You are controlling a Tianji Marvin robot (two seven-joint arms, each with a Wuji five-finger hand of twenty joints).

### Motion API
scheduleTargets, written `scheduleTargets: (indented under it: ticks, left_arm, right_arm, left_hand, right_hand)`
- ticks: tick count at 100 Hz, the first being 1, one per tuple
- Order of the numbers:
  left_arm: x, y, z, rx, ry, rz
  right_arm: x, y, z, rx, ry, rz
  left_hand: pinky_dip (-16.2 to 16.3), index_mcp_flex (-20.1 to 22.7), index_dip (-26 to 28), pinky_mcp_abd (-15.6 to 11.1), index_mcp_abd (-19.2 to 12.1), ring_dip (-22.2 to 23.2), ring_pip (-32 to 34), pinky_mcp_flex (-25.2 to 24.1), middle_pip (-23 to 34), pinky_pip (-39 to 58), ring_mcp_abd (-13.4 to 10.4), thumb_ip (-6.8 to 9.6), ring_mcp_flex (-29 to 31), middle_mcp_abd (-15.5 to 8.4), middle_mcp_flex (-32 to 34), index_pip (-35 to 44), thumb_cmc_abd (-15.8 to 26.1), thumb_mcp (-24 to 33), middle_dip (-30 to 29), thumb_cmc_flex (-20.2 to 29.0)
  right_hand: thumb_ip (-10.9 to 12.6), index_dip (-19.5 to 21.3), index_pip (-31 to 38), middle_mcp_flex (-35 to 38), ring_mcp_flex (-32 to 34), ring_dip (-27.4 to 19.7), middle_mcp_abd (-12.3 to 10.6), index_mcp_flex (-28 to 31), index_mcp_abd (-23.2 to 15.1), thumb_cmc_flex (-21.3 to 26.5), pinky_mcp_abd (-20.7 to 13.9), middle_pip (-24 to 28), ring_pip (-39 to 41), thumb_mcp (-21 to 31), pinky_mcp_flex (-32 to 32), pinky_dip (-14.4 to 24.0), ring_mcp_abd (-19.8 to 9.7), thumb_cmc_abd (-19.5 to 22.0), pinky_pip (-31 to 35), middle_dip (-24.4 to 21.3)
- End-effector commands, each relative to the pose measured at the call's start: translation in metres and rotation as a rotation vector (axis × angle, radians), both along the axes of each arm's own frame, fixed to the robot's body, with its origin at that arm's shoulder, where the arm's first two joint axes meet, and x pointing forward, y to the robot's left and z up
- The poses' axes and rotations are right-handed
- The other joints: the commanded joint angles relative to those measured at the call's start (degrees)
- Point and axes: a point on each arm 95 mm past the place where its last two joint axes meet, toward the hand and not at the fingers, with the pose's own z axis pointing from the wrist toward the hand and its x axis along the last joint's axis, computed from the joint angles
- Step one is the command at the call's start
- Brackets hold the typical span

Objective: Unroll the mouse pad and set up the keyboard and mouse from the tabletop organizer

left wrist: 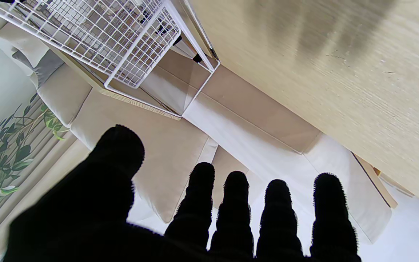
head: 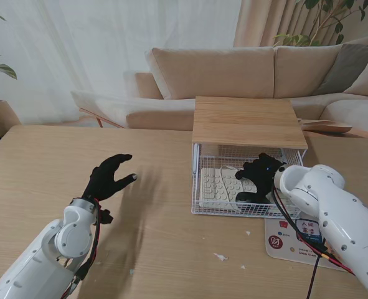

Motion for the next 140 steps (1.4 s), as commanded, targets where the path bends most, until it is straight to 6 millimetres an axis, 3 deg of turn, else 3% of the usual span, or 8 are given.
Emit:
scheduleTargets:
  ticks: [1,9,21,31,62,85,119,140]
  left_arm:
    - [0.0,-0.002,-0.001,0.0,0.01,-0.006]
    - [0.0,-0.002,-0.001,0.0,0.009,-0.004]
    - [0.0,-0.001,-0.001,0.0,0.009,-0.004]
    - [0.0,-0.002,-0.001,-0.001,0.009,-0.004]
    - [0.0,-0.002,-0.001,-0.003,0.012,-0.006]
    - [0.0,-0.002,-0.001,-0.001,0.012,-0.003]
    - [0.0,-0.002,-0.002,-0.001,0.015,-0.001]
    - [0.001,-0.001,-0.002,-0.002,0.014,0.004]
  right_arm:
    - [-0.005,-0.002,-0.02,-0.02,0.026,0.004]
    - [-0.003,-0.002,-0.021,-0.005,0.006,0.003]
    - [-0.001,0.0,-0.022,0.014,-0.052,-0.006]
    - [0.0,0.0,-0.021,0.028,-0.061,-0.009]
    - [-0.002,0.002,-0.018,0.096,-0.088,-0.022]
    - [-0.004,0.0,-0.013,0.134,-0.076,-0.055]
    - [-0.007,0.002,-0.004,0.174,-0.111,-0.055]
    - [-0.008,0.001,-0.002,0.159,-0.045,-0.059]
  left_hand:
    - [-1.0,0.5,-0.4,0.5,0.1,0.9,-1.3,-0.5,-1.0,-1.8,-0.7,2.49,-1.9,1.1,-1.4,-1.0,0.8,-0.3,-0.7,1.1]
    - [-1.0,0.5,-0.4,0.5,0.1,0.9,-1.3,-0.5,-1.0,-1.8,-0.7,2.5,-1.9,1.1,-1.3,-1.0,0.8,-0.3,-0.7,1.1]
    - [-1.0,0.5,-0.4,0.5,0.2,0.9,-1.3,-0.5,-1.0,-1.8,-0.7,2.5,-1.9,1.1,-1.3,-1.1,0.8,-0.3,-0.7,1.2]
    - [-1.0,0.5,-0.4,0.5,0.1,0.9,-1.2,-0.5,-1.0,-1.8,-0.7,2.5,-1.9,1.1,-1.4,-1.0,0.9,-0.3,-0.7,1.1]
    - [-1.0,0.6,-0.4,0.5,0.1,0.9,-1.2,-0.5,-0.9,-1.9,-0.7,2.5,-1.9,1.0,-1.4,-1.1,1.1,-0.5,-0.6,1.2]
    - [-1.0,0.6,-0.5,0.5,0.1,0.9,-1.2,-0.5,-1.0,-2.0,-0.7,2.53,-1.9,1.0,-1.4,-1.1,1.2,-0.6,-0.6,1.3]
    - [-1.0,0.6,-0.5,0.5,0.2,0.9,-1.2,-0.5,-0.9,-2.0,-0.7,2.54,-1.9,1.1,-1.4,-1.2,1.3,-0.6,-0.6,1.3]
    - [-1.0,0.6,-0.5,0.5,0.2,0.9,-1.2,-0.5,-1.0,-2.0,-0.8,2.54,-1.9,1.1,-1.4,-1.2,1.3,-0.6,-0.6,1.3]
  right_hand:
    - [1.1,2.7,-1.9,-1.6,-0.2,0.0,-1.2,-0.8,-1.4,4.4,0.4,0.0,0.9,5.2,0.2,1.3,-1.0,0.7,-0.3,-0.3]
    - [1.2,3.5,-2.4,-1.9,0.2,0.2,-1.2,-0.2,-1.2,4.9,0.3,1.5,1.2,7.0,0.3,1.4,-1.0,0.4,0.1,0.1]
    - [0.8,4.6,-2.4,-0.9,1.4,0.9,-0.8,1.2,-0.8,4.4,0.1,3.0,2.6,16.8,1.1,1.3,-1.0,-0.3,1.9,0.2]
    - [0.7,4.5,-2.0,0.0,1.8,0.9,-0.9,1.9,-1.2,5.1,0.0,3.2,2.7,19.3,1.0,1.0,-1.0,-0.2,2.6,0.0]
    - [0.9,3.0,1.8,4.7,3.7,1.1,-1.0,6.7,-1.8,9.4,0.2,3.0,3.1,19.3,1.4,0.3,-1.0,3.0,4.0,-0.5]
    - [0.5,-0.5,4.0,3.4,2.2,0.8,-0.2,4.8,-0.7,5.8,0.3,2.2,2.2,18.6,0.3,-0.5,-0.8,1.1,3.6,-0.8]
    - [0.9,-2.1,4.6,3.2,1.8,0.8,0.2,4.7,-0.3,7.1,0.2,2.3,2.2,17.6,0.2,-0.5,-0.7,1.8,3.6,-0.7]
    - [0.3,-3.7,2.8,-0.4,-1.1,-0.8,-0.3,1.7,-0.5,2.9,0.2,-0.7,-1.1,14.8,-1.8,-1.0,-1.0,-0.6,1.1,-2.1]
